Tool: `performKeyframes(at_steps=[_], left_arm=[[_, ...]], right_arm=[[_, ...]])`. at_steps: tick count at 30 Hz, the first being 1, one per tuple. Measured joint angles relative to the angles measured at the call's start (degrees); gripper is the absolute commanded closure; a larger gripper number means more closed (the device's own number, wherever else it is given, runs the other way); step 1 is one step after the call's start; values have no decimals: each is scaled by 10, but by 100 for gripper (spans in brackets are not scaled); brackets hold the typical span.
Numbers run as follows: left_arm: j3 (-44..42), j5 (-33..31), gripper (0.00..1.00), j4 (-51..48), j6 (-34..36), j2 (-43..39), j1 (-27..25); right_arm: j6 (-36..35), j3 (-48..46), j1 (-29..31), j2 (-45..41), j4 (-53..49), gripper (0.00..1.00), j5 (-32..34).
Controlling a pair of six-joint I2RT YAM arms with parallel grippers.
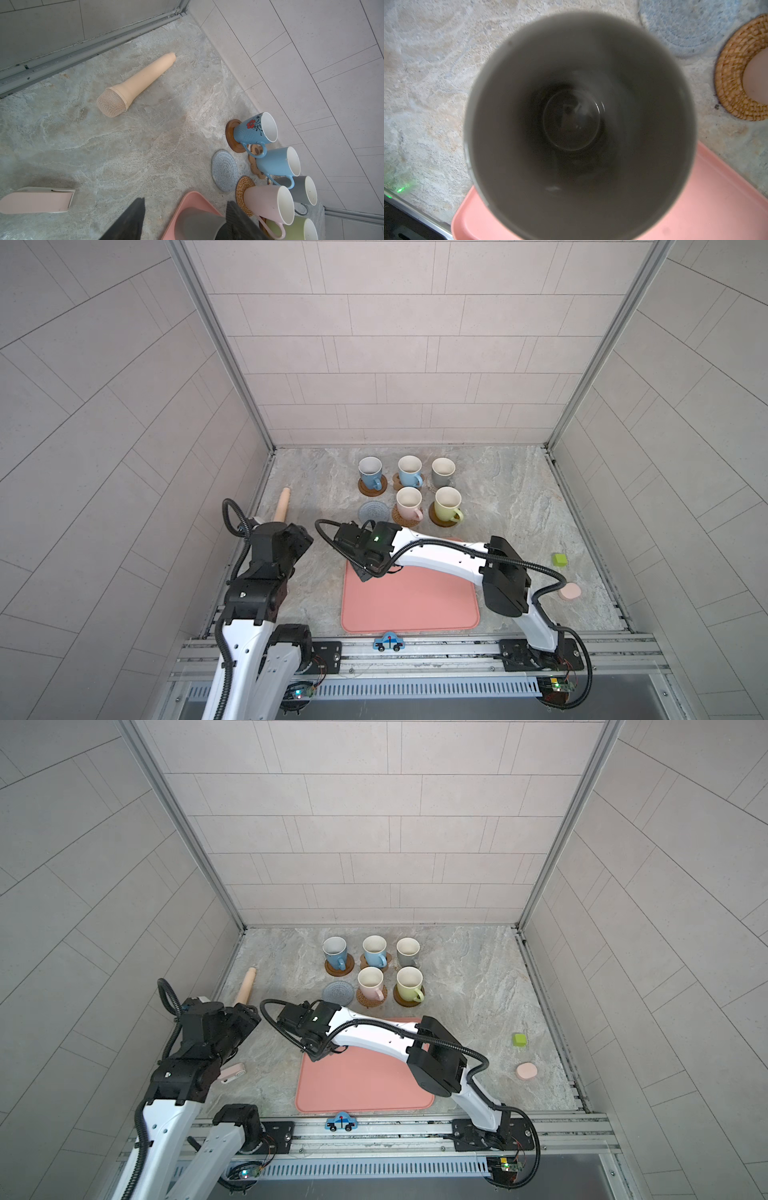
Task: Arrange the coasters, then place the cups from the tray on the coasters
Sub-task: 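Lift the grey mug off the pink tray with the right gripper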
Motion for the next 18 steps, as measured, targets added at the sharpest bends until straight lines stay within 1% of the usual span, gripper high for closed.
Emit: performKeyframes(at_steps=[18], left_arm=[[0, 1, 31, 0, 0, 0, 0]], right_arm=[[-15, 11, -20, -1, -25, 89, 0]])
